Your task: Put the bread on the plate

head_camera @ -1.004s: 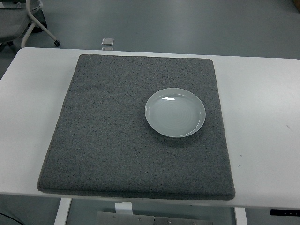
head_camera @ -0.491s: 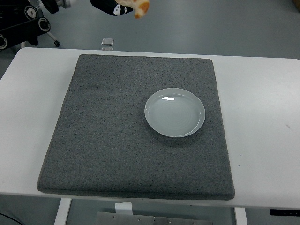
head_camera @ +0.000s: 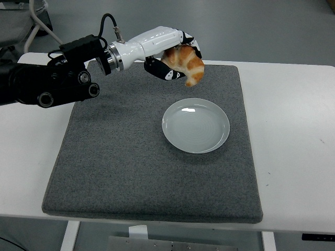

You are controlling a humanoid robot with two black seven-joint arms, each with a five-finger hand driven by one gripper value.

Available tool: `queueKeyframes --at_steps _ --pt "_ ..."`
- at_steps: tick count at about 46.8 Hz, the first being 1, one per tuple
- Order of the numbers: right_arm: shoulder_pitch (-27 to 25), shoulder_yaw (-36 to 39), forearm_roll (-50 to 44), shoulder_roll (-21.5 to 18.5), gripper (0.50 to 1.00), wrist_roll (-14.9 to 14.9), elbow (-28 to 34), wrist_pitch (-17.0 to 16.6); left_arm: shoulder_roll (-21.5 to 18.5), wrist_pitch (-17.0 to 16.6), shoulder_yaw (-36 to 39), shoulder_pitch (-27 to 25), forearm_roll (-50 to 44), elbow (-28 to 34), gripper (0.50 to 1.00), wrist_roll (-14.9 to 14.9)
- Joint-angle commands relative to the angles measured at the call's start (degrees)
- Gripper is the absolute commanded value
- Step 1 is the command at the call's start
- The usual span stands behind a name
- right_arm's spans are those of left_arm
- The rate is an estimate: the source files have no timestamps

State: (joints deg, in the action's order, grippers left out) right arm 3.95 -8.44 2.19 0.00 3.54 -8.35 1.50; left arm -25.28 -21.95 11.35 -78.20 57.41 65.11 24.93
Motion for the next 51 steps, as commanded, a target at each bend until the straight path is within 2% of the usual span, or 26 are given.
queueKeyframes --at_steps 1,14,21,29,51 --pt "0.0 0.0 -0.1 0.0 0.93 0.1 0.0 0.0 1.4 -0.2 -0.1 1.7 0.8 -0.3 0.5 0.1" --pt "0.0 0.0 -0.1 0.0 0.93 0.1 0.0 0.0 5.6 -0.4 -0.6 7.4 1.3 -3.0 0.5 0.5" --pt "0.0 0.1 -0.1 0.0 0.93 0.0 0.0 0.0 6.4 -2.2 -0.5 9.9 1.4 -4.7 0.5 0.5" --pt "0.0 0.1 -0.1 0.0 0.93 0.1 0.0 0.0 7.4 -2.6 -0.5 12.6 1.4 -6.3 0.5 0.5" --pt "0.0 0.1 -0.1 0.0 0.93 0.1 0.0 0.0 10.7 -2.7 -0.6 15.9 1.2 -9.8 0.5 0.6"
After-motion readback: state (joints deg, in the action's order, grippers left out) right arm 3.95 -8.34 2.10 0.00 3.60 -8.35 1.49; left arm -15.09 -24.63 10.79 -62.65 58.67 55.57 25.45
